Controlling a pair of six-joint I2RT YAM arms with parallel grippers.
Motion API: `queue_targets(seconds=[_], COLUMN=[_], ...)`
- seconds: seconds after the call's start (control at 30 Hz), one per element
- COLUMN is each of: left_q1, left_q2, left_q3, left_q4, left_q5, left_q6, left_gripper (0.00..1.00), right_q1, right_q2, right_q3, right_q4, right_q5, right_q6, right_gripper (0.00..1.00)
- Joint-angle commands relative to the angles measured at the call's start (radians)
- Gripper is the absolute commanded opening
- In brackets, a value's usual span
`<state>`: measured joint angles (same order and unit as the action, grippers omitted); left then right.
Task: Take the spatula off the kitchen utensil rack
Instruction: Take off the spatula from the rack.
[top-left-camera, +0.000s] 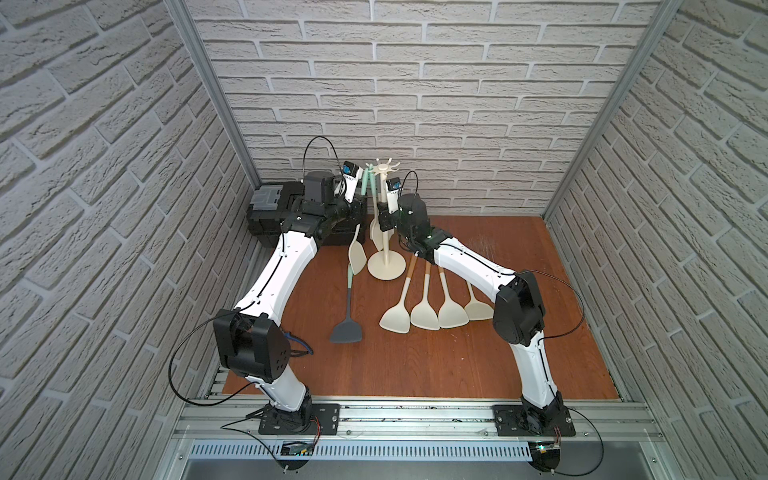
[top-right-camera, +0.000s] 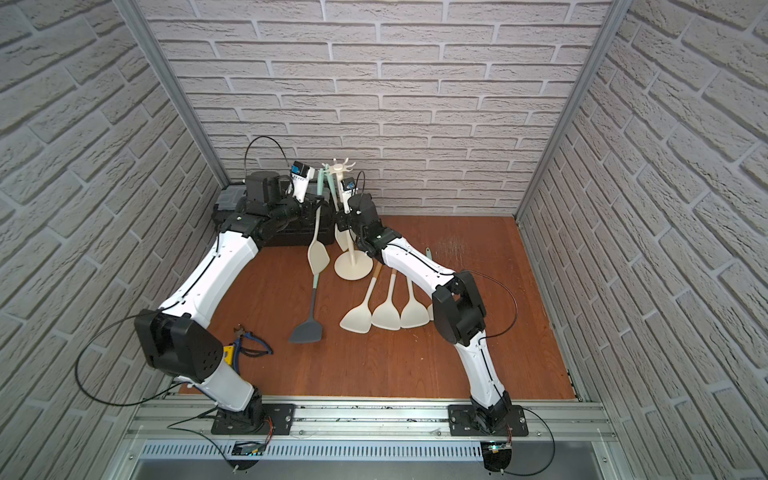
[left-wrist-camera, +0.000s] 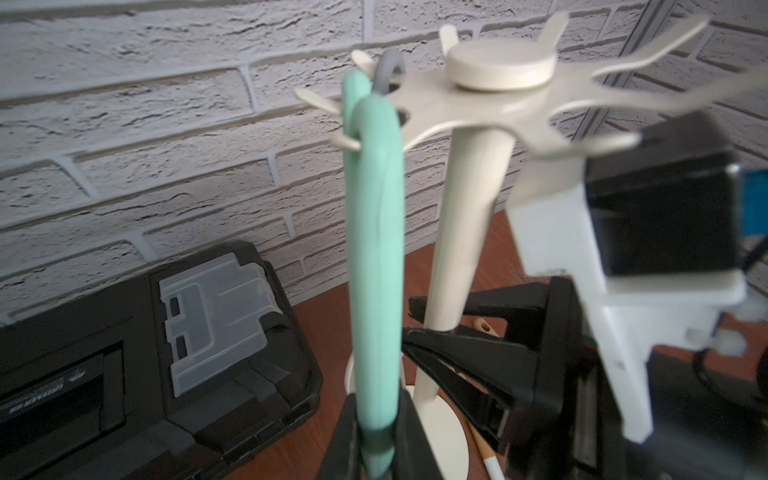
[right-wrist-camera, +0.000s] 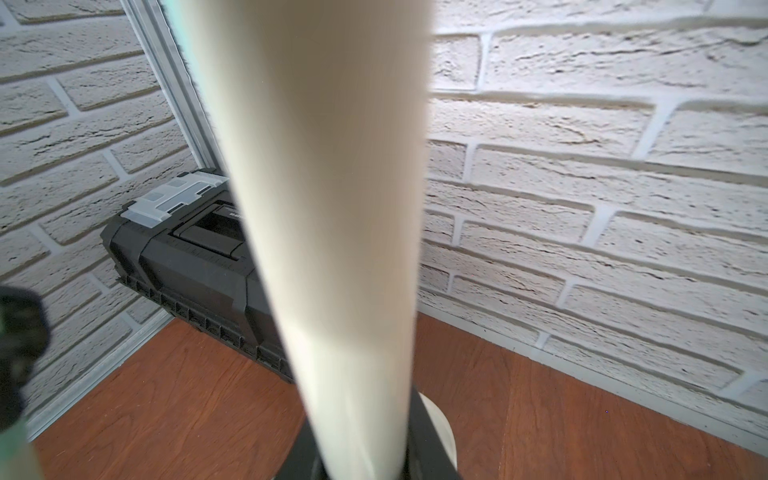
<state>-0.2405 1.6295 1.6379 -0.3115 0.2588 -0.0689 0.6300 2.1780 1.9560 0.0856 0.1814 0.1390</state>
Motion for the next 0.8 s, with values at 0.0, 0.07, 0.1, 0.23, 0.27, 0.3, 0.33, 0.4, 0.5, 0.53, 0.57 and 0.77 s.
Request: queue_targets(seconds=[0.0, 0.07, 0.1, 0.23, 0.27, 0.3, 0.33, 0.4, 0.5, 0.53, 0.57, 0.77], left_q1=[0.016, 0.019, 0.019, 0.02, 0.022, 0.025, 0.028, 0.04, 0.052, 0.056, 0.061, 0.099], left_q2=[-0.043, -0.046, -0.045, -0.046, -0.048, -0.052, -0.057, -0.066, -0.076, -0.081, -0.091, -0.17], left_q3=[-0.031, -0.056, -0.065, -0.085, -0.091, -0.097, -0.106, -0.123, -0.131, -0.137, -0.146, -0.22], left_q4=[0.116, 0.154, 0.165, 0.179, 0.182, 0.187, 0.197, 0.216, 0.209, 0.204, 0.201, 0.191], left_q5=[-0.092, -0.116, -0.123, -0.163, -0.168, -0.171, -0.172, -0.156, -0.135, -0.132, -0.13, -0.123], left_q6=[-0.137, -0.202, -0.22, -0.278, -0.289, -0.3, -0.316, -0.331, -0.331, -0.33, -0.331, -0.319], left_gripper=[0.0, 0.0, 0.0, 0.0, 0.0, 0.0, 0.0, 0.0, 0.0, 0.0, 0.0, 0.0], right_q1=[0.018, 0.027, 0.03, 0.04, 0.042, 0.042, 0.043, 0.045, 0.045, 0.046, 0.045, 0.045], right_q2=[0.032, 0.035, 0.036, 0.043, 0.046, 0.048, 0.052, 0.058, 0.059, 0.054, 0.049, -0.004], right_q3=[-0.076, -0.093, -0.098, -0.117, -0.119, -0.121, -0.121, -0.121, -0.119, -0.119, -0.12, -0.152], right_q4=[-0.049, -0.026, -0.021, 0.001, 0.003, 0.004, 0.004, 0.005, -0.003, -0.009, -0.014, -0.032], right_q5=[0.009, 0.027, 0.032, 0.049, 0.052, 0.053, 0.055, 0.054, 0.045, 0.043, 0.044, 0.015], right_q6=[0.036, 0.024, 0.021, 0.005, 0.004, 0.003, 0.002, 0.004, 0.015, 0.02, 0.026, 0.042], right_gripper=[0.03, 0.03, 0.03, 0.03, 0.03, 0.03, 0.03, 0.03, 0.03, 0.08, 0.22, 0.52])
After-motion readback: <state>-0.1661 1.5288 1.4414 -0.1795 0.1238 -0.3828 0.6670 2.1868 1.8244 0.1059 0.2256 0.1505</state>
